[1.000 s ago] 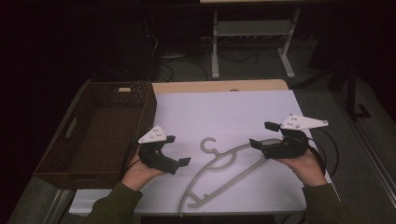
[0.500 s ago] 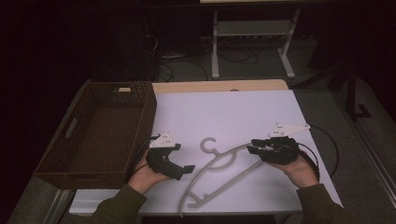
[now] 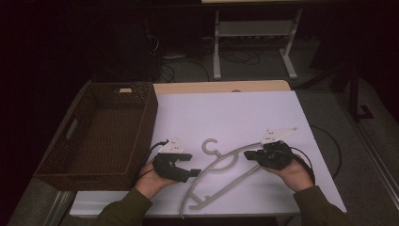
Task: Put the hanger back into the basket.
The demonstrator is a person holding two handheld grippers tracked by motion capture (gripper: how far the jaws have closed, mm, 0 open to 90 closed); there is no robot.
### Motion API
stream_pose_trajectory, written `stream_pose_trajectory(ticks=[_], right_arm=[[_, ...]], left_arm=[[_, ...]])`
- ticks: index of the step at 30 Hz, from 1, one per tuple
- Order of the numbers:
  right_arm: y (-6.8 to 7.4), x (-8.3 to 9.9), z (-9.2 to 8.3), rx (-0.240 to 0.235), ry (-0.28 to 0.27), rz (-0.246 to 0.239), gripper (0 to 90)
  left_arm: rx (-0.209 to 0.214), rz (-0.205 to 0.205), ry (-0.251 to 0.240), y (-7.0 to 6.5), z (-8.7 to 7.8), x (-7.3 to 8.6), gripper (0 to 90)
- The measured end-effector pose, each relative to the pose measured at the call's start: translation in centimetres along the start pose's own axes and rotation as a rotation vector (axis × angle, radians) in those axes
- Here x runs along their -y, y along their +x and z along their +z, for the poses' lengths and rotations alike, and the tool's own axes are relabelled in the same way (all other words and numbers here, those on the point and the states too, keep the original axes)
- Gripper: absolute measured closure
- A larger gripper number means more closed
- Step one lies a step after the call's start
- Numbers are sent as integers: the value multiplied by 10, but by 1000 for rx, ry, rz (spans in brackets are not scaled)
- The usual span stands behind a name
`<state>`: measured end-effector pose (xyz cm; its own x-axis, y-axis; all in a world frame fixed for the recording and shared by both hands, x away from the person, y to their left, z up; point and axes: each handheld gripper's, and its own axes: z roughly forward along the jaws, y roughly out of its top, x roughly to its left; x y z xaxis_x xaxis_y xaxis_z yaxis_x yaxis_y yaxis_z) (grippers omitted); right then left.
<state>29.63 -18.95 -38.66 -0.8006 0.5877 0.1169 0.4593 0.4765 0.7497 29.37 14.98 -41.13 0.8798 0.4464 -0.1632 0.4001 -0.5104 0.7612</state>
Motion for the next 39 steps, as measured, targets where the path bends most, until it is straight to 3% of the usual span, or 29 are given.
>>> stream_pose_trajectory(ticks=[3,5,6,10,16,20,24,30,39], right_arm=[[0,0,-1,-1,1,-1,893],[0,0,-1,0,-1,-1,893],[-1,0,-1,-1,-3,-1,893],[-2,0,-2,1,-9,2,893],[-3,0,-3,4,-16,2,887],[-5,1,-3,2,-36,11,667],[-6,1,-4,29,-52,30,448],[-9,2,-3,62,-60,53,364],[-12,3,-4,82,-65,70,334]], left_arm=[[30,5,14,-5,4,-2,753],[47,20,39,-8,8,-2,881],[52,28,53,-9,10,-3,900],[70,29,96,-16,24,-2,900],[35,61,173,-20,39,0,900],[26,44,174,-19,42,1,900],[2,63,185,-19,44,0,900],[-84,86,213,-7,44,0,900],[-179,49,200,20,44,-6,900]])
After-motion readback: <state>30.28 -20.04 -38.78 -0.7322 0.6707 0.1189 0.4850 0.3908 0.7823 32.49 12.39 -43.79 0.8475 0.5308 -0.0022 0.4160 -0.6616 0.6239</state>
